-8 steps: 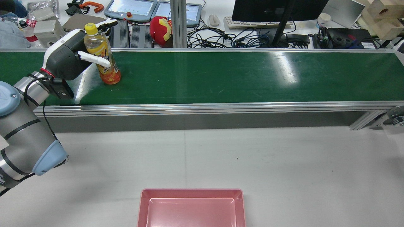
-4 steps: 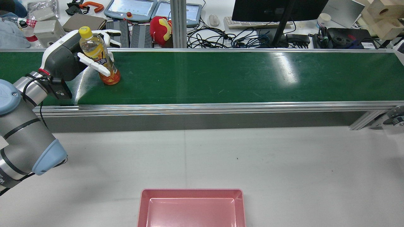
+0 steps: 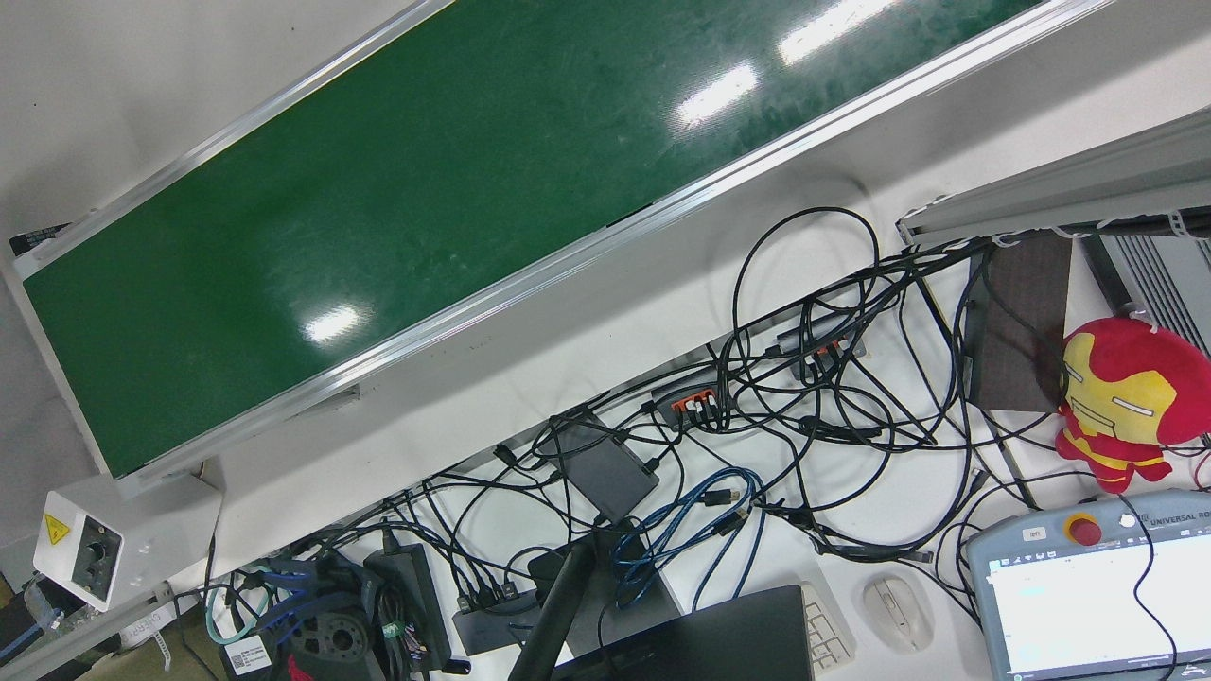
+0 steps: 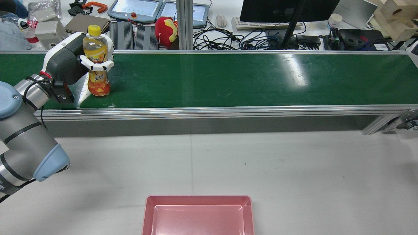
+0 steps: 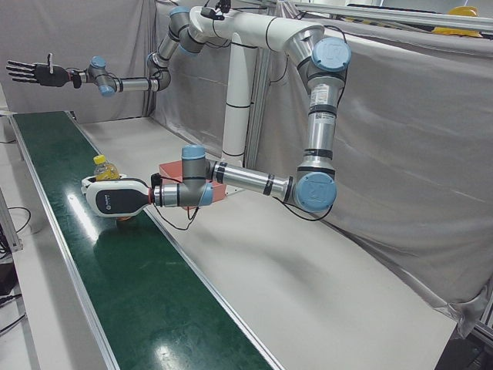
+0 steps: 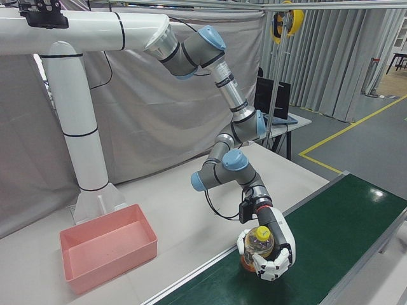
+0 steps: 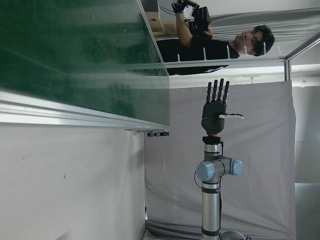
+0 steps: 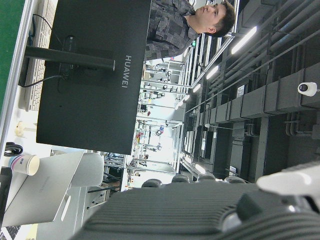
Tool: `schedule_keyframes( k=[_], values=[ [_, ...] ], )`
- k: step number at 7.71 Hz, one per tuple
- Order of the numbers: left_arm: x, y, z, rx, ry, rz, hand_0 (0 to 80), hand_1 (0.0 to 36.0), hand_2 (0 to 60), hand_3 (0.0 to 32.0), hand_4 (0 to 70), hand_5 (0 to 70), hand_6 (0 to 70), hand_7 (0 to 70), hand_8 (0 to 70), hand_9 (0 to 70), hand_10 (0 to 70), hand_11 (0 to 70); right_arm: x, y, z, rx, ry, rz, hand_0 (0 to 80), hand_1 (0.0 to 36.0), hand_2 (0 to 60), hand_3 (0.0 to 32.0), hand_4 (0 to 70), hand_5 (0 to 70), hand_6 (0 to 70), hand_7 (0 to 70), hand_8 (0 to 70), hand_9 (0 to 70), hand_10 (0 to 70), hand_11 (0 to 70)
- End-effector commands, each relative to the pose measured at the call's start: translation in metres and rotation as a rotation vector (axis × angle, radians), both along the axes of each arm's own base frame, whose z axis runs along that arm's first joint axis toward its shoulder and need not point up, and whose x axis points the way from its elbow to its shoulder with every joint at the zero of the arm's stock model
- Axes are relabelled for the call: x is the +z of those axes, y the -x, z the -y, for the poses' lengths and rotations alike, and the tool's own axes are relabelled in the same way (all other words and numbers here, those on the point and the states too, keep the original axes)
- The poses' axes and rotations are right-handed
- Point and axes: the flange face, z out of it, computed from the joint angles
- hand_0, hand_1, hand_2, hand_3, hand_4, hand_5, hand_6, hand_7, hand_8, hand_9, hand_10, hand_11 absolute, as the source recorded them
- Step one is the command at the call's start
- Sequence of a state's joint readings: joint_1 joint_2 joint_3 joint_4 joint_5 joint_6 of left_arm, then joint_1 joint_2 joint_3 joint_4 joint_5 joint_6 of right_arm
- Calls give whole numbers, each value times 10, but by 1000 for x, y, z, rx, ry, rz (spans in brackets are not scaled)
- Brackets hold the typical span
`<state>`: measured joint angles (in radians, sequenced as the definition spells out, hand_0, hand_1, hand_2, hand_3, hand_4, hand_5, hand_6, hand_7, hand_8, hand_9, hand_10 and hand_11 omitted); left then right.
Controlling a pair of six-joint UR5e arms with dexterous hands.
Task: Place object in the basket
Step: 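Close the left hand fingers around the juice bottle, then lift the bottle off the belt and carry it toward the pink basket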
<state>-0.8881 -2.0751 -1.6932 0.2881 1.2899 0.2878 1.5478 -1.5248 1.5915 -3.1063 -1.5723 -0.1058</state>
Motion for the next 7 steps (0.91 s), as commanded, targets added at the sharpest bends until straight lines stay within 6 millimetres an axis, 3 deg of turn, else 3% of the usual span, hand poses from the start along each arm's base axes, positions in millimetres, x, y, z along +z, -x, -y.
schedule_keyframes(
  k=[1,3,4,6,7],
  values=[
    [-28,8,-17,26,-26,-10,592,244,600,0,700,700,700,700,700,700,686,700,0,-1,0,1,-1,2,0,0,0,0,0,0,0,0,0,0,0,0],
    [-60,13,-40,132,-86,3,588,241,600,0,700,700,700,700,700,700,660,700,0,-1,0,1,-1,2,0,0,0,0,0,0,0,0,0,0,0,0],
    [-73,-8,-60,205,-120,-3,619,267,600,0,700,700,700,700,700,700,661,700,0,-1,0,1,-1,0,0,0,0,0,0,0,0,0,0,0,0,0],
    [-99,-90,-142,404,-144,-23,638,290,600,0,700,700,700,691,700,700,653,700,0,-1,0,1,-1,0,0,0,0,0,0,0,0,0,0,0,0,0],
    [-107,-131,-179,484,-160,-10,708,316,600,0,700,700,700,686,700,700,656,700,0,-1,0,3,-1,0,0,0,0,0,0,0,0,0,0,0,0,0]
  ],
)
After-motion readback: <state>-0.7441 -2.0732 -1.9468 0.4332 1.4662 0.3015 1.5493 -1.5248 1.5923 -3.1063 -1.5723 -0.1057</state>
